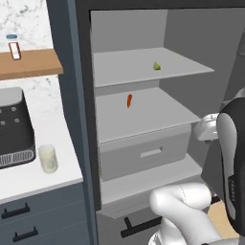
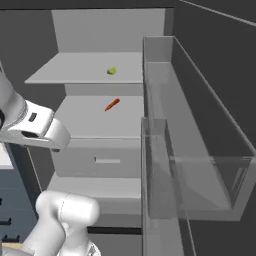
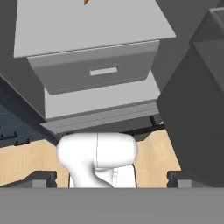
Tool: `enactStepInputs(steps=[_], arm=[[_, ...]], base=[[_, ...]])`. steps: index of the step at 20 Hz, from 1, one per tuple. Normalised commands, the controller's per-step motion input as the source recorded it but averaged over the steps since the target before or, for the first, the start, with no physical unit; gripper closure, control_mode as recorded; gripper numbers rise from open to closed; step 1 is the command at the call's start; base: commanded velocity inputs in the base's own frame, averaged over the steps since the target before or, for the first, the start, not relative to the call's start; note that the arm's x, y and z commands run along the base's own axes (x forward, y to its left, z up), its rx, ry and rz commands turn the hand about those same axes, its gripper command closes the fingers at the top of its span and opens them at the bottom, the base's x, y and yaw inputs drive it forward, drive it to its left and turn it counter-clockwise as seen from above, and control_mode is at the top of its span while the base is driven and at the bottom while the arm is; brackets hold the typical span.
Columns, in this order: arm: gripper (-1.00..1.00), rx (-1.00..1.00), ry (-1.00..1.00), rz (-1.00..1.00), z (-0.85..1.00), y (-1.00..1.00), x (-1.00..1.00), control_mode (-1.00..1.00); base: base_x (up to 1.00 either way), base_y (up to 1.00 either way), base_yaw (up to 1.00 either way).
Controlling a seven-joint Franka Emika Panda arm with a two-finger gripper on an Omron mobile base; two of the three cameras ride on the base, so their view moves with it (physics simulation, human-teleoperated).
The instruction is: Grab a lemon wedge from the fridge and one ice cube from the ice bowl, and put them in the glass of lemonade.
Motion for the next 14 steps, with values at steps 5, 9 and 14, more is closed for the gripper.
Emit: enactStepInputs(steps=[5,9,14], arm=[[-1.0,0.0,0.0,0.0,0.0,0.0,0.0,1.0],[-1.0,0.01,-0.05,0.03,0.17,0.0,0.0,-1.0],[-1.0,0.08,-0.27,0.09,0.61,0.0,0.0,-1.0]], base=[[0.22,-0.28,0.03],[0.02,-0.05,0.02],[0.0,0.0,0.0]])
